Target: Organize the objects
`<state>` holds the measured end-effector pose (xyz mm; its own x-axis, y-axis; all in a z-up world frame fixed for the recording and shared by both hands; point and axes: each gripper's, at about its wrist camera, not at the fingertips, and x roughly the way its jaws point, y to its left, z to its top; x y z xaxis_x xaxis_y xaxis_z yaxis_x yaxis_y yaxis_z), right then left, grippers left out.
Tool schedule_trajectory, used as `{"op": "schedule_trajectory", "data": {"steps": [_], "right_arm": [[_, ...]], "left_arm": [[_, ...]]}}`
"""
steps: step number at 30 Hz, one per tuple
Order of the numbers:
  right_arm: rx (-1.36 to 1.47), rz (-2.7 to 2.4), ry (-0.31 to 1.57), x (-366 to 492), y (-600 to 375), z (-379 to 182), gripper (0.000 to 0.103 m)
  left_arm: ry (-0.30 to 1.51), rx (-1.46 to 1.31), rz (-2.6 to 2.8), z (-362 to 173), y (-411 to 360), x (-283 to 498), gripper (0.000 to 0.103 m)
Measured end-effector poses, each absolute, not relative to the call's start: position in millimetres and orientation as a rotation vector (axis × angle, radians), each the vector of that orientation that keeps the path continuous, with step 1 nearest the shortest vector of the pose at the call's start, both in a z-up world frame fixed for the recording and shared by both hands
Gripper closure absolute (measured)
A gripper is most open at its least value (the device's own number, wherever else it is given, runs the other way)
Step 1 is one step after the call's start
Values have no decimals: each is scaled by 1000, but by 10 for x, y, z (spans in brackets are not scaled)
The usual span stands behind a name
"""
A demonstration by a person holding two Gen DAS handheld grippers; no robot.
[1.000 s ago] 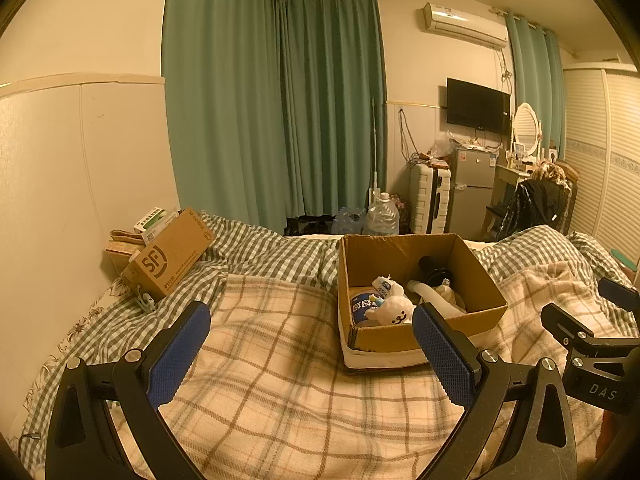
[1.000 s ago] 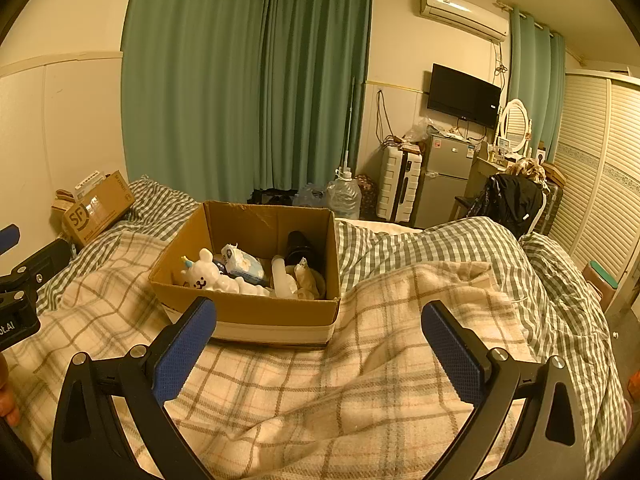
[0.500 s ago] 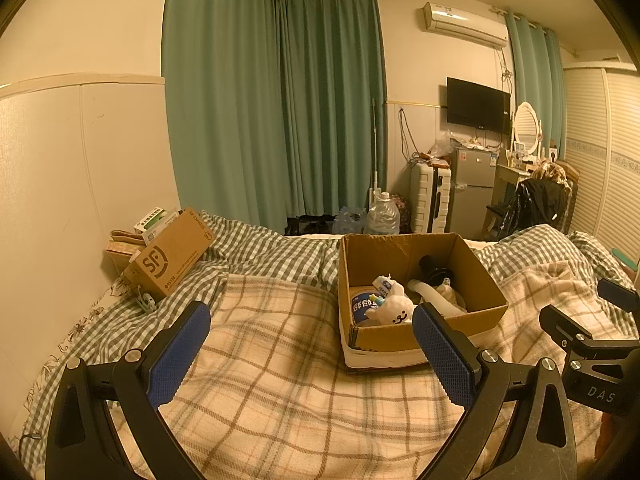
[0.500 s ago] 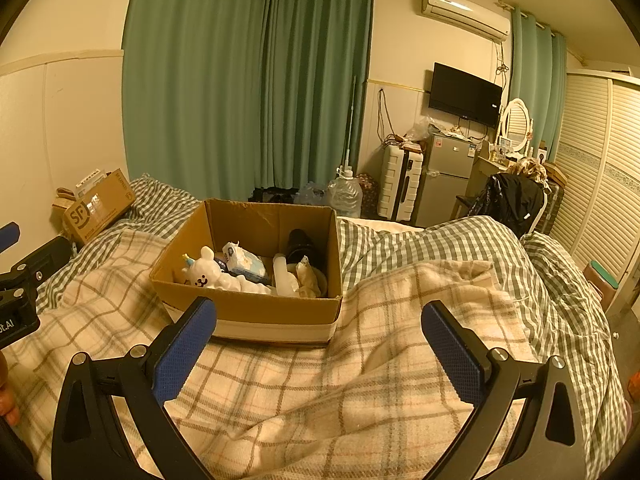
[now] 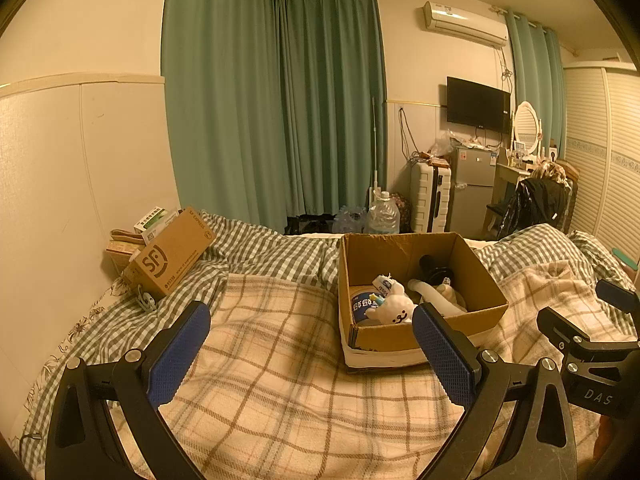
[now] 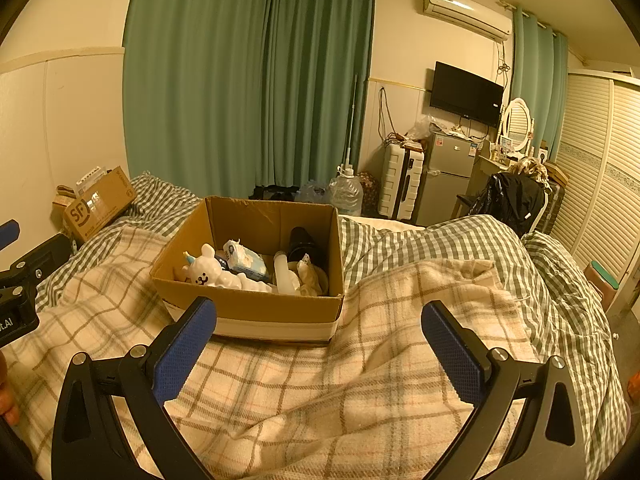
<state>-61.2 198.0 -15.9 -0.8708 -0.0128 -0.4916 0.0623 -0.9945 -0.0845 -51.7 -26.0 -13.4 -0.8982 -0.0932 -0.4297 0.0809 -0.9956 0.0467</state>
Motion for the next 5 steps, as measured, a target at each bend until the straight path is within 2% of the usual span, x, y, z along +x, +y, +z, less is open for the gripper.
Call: {"op": "schedule_trajectory", "data": {"steps": [5], "right_arm": [[796,-2991,153,-612,1990,-182,0]], "left_arm": [[-45,679,-2975,-148,-261,-520,0]]}}
